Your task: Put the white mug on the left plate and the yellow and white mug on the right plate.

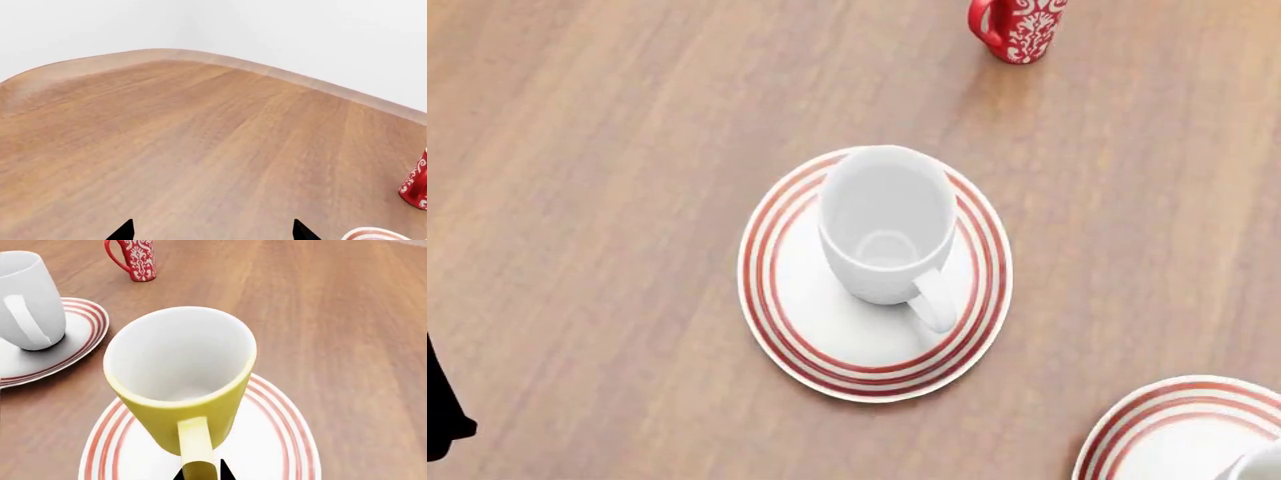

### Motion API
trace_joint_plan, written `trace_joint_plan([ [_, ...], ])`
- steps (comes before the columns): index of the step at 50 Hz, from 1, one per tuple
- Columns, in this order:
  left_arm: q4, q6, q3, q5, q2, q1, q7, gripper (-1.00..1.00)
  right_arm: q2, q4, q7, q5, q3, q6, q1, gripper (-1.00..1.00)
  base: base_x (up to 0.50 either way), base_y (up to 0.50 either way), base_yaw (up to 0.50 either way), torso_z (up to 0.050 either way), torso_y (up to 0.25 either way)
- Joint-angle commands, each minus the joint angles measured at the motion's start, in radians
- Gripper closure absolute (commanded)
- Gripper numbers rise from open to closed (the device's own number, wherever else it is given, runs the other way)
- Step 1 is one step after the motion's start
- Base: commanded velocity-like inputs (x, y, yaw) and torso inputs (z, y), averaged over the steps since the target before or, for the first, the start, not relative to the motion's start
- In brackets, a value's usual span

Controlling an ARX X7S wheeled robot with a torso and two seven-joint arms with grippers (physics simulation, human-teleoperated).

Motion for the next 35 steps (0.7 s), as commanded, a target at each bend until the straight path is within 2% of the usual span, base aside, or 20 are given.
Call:
trace_joint_plan([
  [1,0.002,0.002,0.001,-0.001,-0.002,0.002,-0.004,-1.00,-0.002,0.078,-0.013,-0.005,-0.016,-0.047,0.014,1.00,0.00,0.00,0.00,0.000,0.000],
  [33,0.021,0.007,-0.004,-0.006,-0.014,0.012,-0.016,-1.00,0.015,0.202,-0.002,-0.006,-0.052,-0.084,0.059,1.00,0.00,0.00,0.00,0.000,0.000],
  [34,0.021,0.007,-0.004,-0.006,-0.014,0.012,-0.016,-1.00,0.017,0.221,-0.002,-0.008,-0.050,-0.093,0.066,-1.00,0.00,0.00,0.00,0.000,0.000],
  [35,0.021,0.007,-0.004,-0.006,-0.014,0.012,-0.017,-1.00,0.018,0.222,-0.001,-0.006,-0.051,-0.090,0.067,-1.00,0.00,0.00,0.00,0.000,0.000],
])
